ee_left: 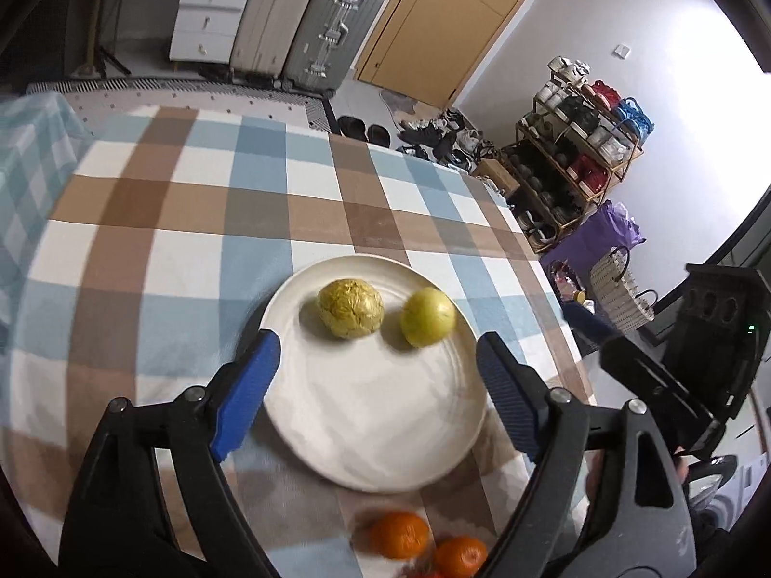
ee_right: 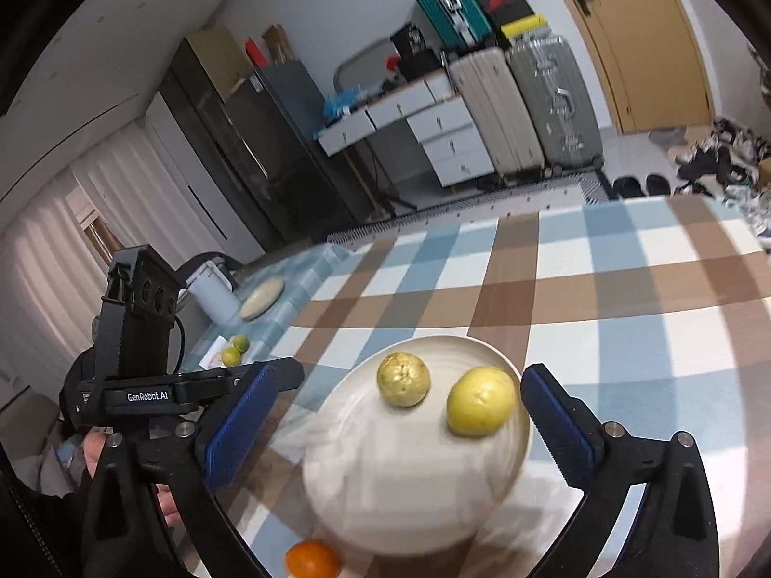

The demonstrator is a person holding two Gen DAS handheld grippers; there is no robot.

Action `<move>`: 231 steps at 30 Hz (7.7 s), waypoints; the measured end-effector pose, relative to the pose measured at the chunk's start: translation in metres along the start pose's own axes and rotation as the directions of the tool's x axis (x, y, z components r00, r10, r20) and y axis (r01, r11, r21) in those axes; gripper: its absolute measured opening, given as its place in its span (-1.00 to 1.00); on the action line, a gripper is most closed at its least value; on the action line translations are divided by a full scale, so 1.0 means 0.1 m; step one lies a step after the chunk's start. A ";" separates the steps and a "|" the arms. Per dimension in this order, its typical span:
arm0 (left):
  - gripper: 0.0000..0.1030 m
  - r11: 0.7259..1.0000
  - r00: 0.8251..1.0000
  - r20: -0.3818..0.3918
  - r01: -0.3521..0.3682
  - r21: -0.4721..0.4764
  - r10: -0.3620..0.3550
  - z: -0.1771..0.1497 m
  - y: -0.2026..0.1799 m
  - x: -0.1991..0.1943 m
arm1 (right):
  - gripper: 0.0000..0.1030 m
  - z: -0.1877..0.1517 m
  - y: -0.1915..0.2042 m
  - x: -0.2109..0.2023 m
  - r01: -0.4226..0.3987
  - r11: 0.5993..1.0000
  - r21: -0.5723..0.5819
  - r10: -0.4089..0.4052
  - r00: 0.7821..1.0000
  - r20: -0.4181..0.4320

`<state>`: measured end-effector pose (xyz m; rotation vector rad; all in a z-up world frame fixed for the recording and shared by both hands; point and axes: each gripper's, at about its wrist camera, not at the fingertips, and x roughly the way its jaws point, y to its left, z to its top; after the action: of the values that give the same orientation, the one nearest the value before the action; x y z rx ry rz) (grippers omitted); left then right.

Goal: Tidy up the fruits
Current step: 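Lower both citrus onto the plate and open both grippers, then move both tools back toward the remaining fruits, then grasp a brown kiwi with the right gripper while the left gripper grasps another kiwi, then carry both kiwis to the plate and set them beside the citrus, then open both grippers and withdraw them from the plate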

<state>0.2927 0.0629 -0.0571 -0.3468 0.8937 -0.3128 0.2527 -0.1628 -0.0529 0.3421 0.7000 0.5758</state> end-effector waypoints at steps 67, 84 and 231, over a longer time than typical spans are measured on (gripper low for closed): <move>0.98 0.985 0.989 0.030 -0.147 0.090 0.145 -2.66 -0.52 -0.86 | 0.49 -2.35 0.59 -1.04 0.179 0.984 0.018 -0.175 0.975 -0.139; 0.98 0.985 0.990 0.023 -0.140 0.105 0.138 -2.70 -0.56 -0.83 | -0.52 -2.38 0.60 -1.00 0.194 0.981 0.002 -0.192 0.969 -0.155; 0.98 0.984 0.974 0.140 -0.167 -0.065 0.175 -1.54 -0.27 -0.74 | 0.99 -0.86 0.52 -0.69 0.175 0.984 -0.033 -0.175 0.985 0.009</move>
<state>0.1229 0.0440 -0.0827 -0.3348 0.7832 -0.1027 0.1309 -0.1544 -0.0552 0.2482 0.7055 0.4187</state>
